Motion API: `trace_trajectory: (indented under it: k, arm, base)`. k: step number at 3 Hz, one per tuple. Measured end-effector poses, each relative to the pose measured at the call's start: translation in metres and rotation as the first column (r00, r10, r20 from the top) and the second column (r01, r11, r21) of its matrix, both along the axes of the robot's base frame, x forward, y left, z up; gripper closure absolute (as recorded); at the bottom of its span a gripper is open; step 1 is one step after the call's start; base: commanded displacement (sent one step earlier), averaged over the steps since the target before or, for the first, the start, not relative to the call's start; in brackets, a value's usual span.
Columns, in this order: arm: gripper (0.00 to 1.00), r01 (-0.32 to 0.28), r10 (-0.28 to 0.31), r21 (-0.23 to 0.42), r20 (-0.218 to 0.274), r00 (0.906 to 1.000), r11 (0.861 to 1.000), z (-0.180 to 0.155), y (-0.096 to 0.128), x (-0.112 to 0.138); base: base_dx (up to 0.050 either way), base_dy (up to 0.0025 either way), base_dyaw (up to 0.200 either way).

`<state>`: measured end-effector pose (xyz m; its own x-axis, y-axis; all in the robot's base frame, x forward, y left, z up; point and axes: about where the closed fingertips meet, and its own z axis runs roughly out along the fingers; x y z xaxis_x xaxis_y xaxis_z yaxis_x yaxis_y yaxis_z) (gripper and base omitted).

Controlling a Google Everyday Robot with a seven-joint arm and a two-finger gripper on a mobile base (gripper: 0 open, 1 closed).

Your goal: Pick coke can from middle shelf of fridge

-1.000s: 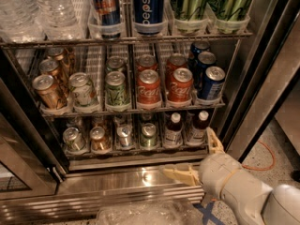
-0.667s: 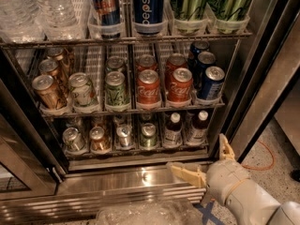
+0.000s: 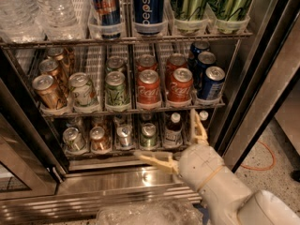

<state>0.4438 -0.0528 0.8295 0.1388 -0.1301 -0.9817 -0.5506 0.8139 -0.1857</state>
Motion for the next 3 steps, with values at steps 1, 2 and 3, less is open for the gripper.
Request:
trace_trajectory:
  k: [1, 2, 3]
  arm:
    - [0.00, -0.025, 0.024, 0.066, 0.004, 0.9997, 0.998, -0.0027, 0.0048, 0.0015]
    - [0.00, -0.024, 0.024, 0.066, 0.004, 0.9997, 0.998, -0.0028, 0.0045, 0.0015]
    - [0.00, -0.013, 0.015, 0.074, -0.016, 0.9998, 0.997, -0.0041, 0.0044, 0.0034]
  base:
    - [0.000, 0.00000, 0.000]
    - [0.000, 0.00000, 0.000]
    - [0.000, 0.00000, 0.000]
